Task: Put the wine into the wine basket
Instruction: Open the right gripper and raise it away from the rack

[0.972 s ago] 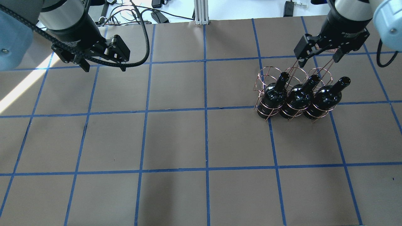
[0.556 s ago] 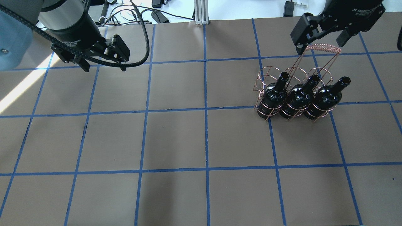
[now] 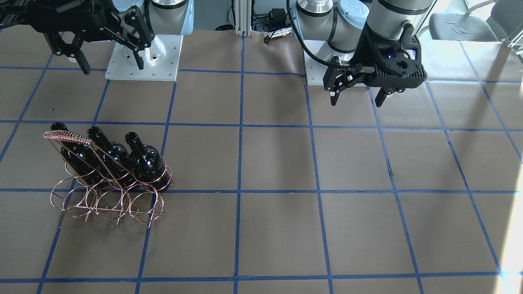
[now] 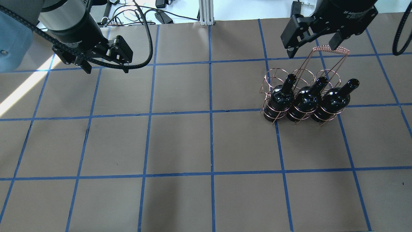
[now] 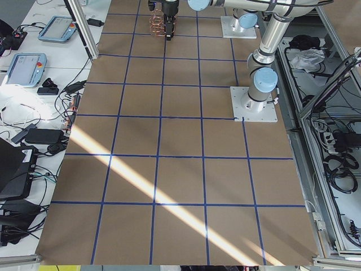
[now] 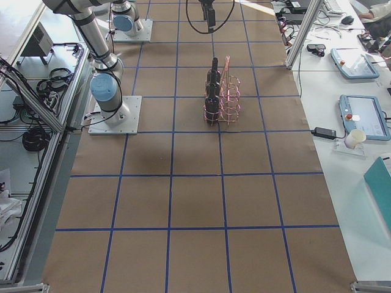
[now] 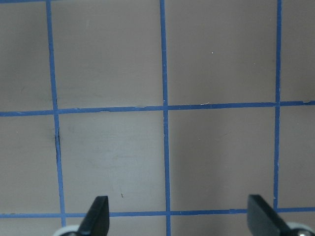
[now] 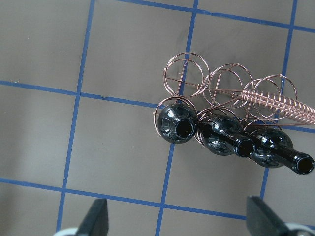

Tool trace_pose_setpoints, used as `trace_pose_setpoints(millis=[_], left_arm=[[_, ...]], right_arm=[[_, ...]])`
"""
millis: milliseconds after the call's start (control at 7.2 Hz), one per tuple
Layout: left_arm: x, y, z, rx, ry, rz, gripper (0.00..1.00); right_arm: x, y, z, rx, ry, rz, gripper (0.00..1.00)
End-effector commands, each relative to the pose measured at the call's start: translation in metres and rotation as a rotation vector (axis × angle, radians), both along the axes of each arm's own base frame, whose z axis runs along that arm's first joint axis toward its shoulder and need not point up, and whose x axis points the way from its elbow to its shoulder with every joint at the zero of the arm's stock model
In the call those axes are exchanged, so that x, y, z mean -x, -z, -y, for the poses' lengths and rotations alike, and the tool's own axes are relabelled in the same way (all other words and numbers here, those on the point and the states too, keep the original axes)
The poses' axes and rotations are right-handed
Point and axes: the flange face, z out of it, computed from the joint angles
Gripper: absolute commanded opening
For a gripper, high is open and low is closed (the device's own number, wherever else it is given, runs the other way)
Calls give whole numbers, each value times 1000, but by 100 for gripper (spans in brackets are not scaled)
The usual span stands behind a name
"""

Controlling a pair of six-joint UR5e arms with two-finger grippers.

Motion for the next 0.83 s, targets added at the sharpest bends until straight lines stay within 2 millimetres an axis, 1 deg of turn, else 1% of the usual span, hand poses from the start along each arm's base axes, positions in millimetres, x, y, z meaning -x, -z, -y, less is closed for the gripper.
trace_pose_setpoints(millis=[0,139,278,556,694], left_arm=[[0,0,0,0,1,1,100],[-1,-1,0,1,1,1,100],[-1,-1,0,1,1,1,100],[-1,-1,0,1,1,1,100],[-1,-1,0,1,3,1,100]], right_arm=[[7,11,12,-17,16,-56,100],[5,23,22,-41,25,-46,100],[8,28,34,-35,39,-63,100],[9,31,40,-33,138,-54,100],[10,33,41,-35,139,-59,100]])
